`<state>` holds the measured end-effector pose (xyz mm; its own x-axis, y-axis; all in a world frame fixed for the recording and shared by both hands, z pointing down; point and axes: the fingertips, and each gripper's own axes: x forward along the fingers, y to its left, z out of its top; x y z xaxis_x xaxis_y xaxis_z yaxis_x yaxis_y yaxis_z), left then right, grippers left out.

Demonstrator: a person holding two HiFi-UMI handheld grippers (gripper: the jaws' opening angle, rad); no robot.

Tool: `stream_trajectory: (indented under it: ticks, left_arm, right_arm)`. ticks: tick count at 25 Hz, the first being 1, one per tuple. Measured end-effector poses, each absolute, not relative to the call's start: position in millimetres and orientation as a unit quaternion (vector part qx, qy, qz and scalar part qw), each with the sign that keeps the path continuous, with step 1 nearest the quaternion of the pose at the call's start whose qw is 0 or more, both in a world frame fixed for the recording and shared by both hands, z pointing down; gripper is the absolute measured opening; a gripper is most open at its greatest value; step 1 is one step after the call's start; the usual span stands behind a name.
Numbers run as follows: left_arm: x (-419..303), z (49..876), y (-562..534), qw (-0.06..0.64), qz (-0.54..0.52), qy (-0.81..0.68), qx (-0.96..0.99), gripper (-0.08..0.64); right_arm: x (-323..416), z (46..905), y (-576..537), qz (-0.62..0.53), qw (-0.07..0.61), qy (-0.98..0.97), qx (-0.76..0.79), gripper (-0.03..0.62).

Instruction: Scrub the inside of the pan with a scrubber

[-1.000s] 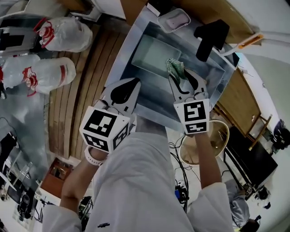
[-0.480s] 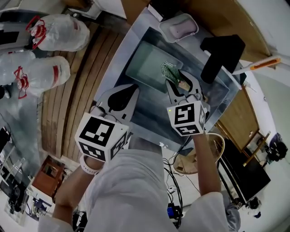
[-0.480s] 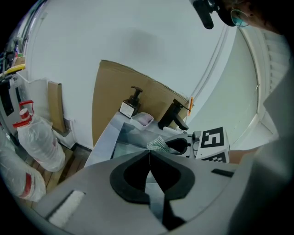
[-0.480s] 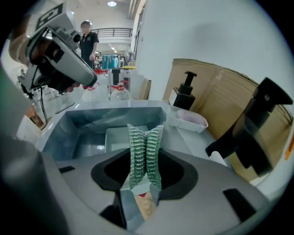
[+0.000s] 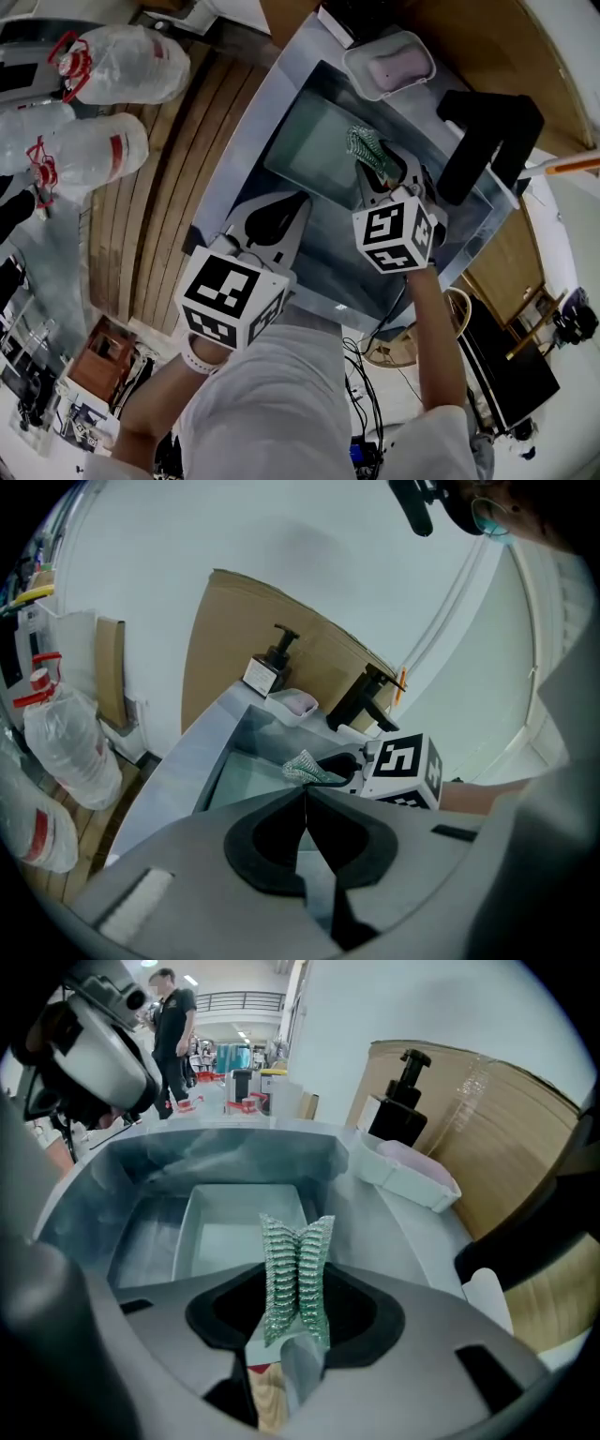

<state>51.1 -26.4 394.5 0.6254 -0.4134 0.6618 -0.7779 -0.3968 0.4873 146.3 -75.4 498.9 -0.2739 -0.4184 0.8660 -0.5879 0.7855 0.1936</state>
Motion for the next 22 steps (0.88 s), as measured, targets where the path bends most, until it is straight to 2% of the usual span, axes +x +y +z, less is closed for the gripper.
stream_trajectory:
  ticks: [22]
  left_arm:
    - [52.6,416.7,-36.4,0.419,0.233,-0.371,0.796,0.006]
  right_arm:
    - [157.0,545.8,-80.9,0.072,0.586,-0.763,0.264,0.166]
